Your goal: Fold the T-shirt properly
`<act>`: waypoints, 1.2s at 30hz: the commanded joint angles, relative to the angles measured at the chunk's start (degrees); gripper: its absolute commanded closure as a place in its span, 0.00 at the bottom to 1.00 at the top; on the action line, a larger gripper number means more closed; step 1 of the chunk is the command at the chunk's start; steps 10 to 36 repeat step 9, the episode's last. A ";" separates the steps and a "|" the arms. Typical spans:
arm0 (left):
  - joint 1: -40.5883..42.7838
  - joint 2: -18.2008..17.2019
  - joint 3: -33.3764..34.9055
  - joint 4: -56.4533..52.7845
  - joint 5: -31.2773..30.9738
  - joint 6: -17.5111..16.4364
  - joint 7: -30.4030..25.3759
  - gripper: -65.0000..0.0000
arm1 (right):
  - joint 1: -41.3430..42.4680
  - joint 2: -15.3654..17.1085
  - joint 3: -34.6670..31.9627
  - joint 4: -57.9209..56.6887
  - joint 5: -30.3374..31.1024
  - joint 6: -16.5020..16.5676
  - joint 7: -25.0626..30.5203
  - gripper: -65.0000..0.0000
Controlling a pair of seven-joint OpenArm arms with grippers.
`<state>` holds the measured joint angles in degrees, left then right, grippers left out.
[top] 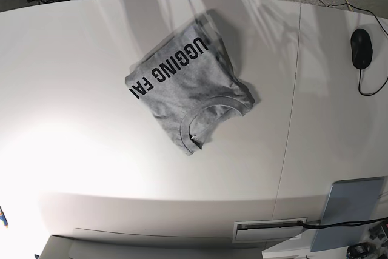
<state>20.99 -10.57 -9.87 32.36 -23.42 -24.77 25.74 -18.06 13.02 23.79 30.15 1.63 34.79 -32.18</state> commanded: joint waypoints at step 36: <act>-0.42 3.32 -0.04 -0.74 2.89 0.52 -3.30 1.00 | 0.33 1.31 0.15 -0.59 -2.73 0.33 4.00 1.00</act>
